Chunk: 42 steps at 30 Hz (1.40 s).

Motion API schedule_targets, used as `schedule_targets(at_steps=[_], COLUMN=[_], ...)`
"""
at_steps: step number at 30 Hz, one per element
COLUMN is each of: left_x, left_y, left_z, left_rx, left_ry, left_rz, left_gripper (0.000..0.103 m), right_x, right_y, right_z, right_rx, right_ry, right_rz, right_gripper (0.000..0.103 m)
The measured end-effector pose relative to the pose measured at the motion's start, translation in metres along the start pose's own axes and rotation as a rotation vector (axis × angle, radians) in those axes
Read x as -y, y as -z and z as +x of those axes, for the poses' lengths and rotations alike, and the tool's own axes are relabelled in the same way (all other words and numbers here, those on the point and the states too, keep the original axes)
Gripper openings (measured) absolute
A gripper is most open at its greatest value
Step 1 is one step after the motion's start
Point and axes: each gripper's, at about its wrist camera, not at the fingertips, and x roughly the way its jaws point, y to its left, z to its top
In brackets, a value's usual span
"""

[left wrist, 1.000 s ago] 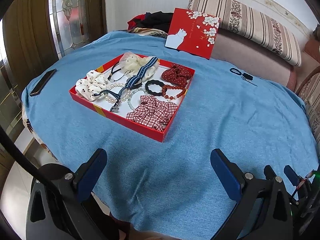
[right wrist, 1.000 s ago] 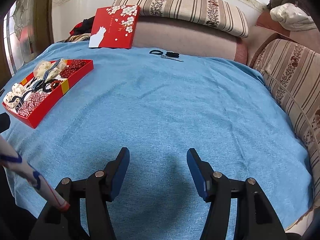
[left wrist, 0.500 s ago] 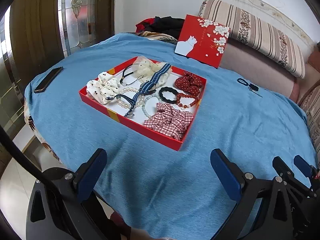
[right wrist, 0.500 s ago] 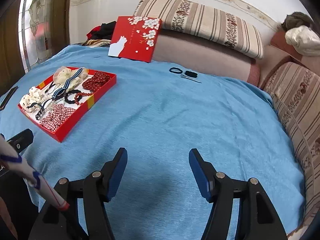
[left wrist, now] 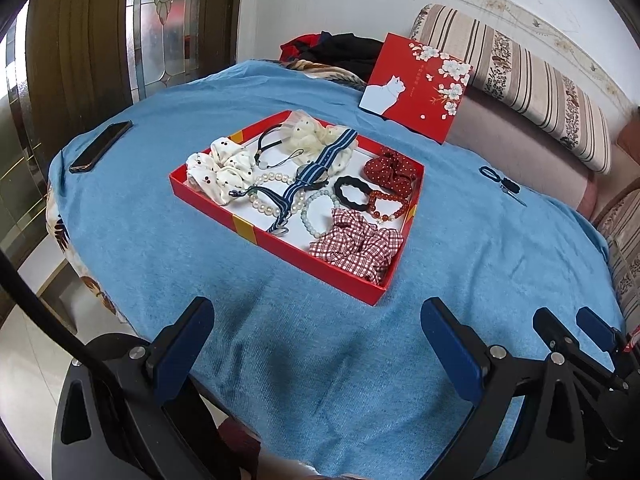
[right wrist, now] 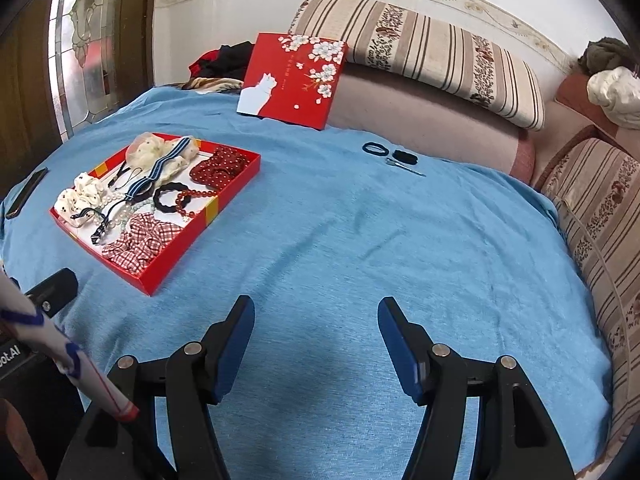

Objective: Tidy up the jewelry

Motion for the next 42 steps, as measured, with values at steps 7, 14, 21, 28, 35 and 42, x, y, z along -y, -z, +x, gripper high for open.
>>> schedule_targets(at_steps=[7, 14, 21, 28, 35, 42], left_x=[0.000, 0.002, 0.001, 0.002, -0.001, -0.005], left_y=[0.001, 0.003, 0.004, 0.003, 0.004, 0.004], left_z=[0.001, 0.006, 0.005, 0.007, 0.007, 0.008], left_rx=[-0.030, -0.049, -0.031, -0.035, -0.037, -0.040], left_ry=[0.011, 0.003, -0.015, -0.019, -0.001, -0.014], left_rz=[-0.017, -0.006, -0.003, 0.004, -0.019, -0.027], left_gripper=[0.103, 0.103, 0.103, 0.103, 0.103, 0.103], right_x=[0.000, 0.006, 0.002, -0.004, -0.008, -0.016], right_y=[0.001, 0.007, 0.009, 0.009, 0.008, 0.006], right_z=[-0.005, 0.001, 0.008, 0.010, 0.009, 0.007], right_rx=[0.012, -0.002, -0.026, -0.035, -0.031, -0.027], right_ry=[0.006, -0.004, -0.041, -0.050, -0.049, -0.049], right_rz=[-0.003, 0.019, 0.024, 0.008, 0.002, -0.009], right_gripper=[0.069, 0.074, 0.074, 0.074, 0.074, 0.074])
